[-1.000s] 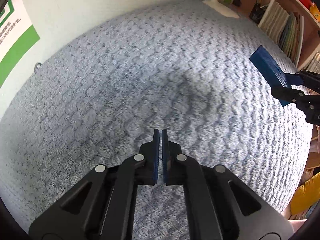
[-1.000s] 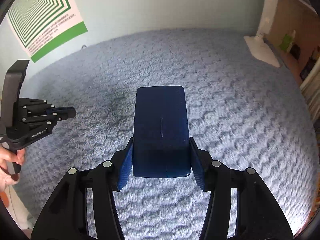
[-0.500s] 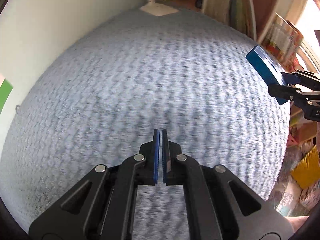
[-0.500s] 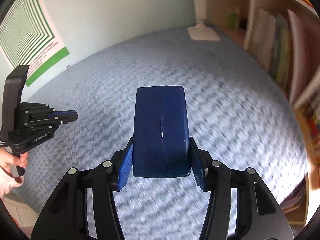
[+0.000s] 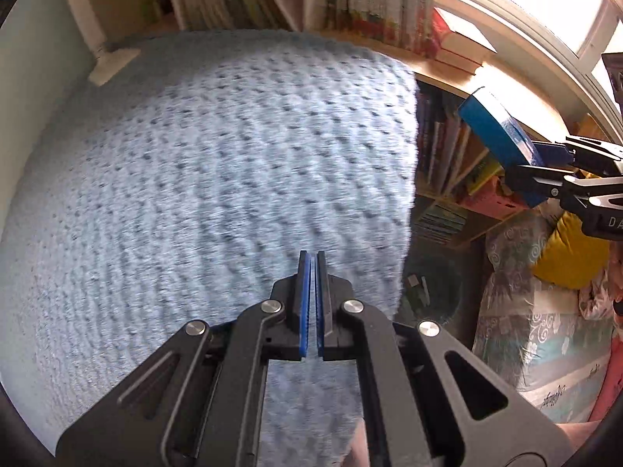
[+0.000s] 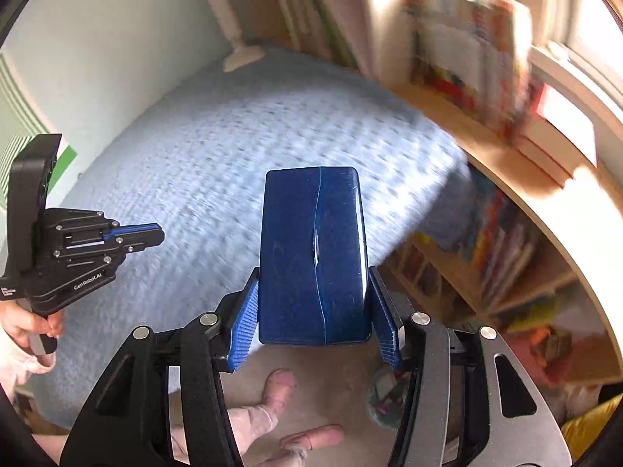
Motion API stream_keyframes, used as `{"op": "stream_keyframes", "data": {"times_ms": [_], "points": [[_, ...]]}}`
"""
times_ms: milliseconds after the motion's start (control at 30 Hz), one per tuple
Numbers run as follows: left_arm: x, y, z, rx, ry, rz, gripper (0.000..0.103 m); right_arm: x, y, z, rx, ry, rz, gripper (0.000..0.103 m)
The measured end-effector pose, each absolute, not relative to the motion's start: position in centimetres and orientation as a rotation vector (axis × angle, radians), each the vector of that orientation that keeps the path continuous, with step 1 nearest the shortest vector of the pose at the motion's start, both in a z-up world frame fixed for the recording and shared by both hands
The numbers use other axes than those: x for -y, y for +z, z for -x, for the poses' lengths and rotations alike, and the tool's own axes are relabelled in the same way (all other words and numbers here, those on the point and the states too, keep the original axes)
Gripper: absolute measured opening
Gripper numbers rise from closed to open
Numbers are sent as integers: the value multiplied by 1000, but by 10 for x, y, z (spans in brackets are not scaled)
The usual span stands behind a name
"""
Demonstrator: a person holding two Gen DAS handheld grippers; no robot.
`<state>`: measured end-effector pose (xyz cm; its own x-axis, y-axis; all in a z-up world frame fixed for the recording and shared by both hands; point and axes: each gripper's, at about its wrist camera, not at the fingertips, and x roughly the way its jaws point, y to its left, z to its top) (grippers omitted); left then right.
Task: Collect trash
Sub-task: 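Lift and carry the dark blue pouch with the right tool to the wastebasket, then open the right tool over the wastebasket, dropping the pouch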
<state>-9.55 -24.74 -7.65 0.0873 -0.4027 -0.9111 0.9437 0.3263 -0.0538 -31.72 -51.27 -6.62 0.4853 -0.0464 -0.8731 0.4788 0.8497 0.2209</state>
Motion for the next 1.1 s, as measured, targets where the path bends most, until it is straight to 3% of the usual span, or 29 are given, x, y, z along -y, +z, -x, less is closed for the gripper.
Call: {"op": "stream_keyframes", "data": {"times_ms": [567, 1000, 1067, 1100], "points": [[347, -146, 284, -1068, -1394, -920, 1, 555, -126, 518, -1038, -578, -752, 53], [379, -210, 346, -1146, -1441, -1060, 1, 561, -194, 587, -1064, -639, -946, 53], [382, -225, 351, -1157, -1435, -1084, 6, 562, -209, 589, -1077, -631, -970, 53], [383, -233, 354, -1156, -1423, -1103, 23, 562, -218, 590, -1089, -635, -980, 55]]}}
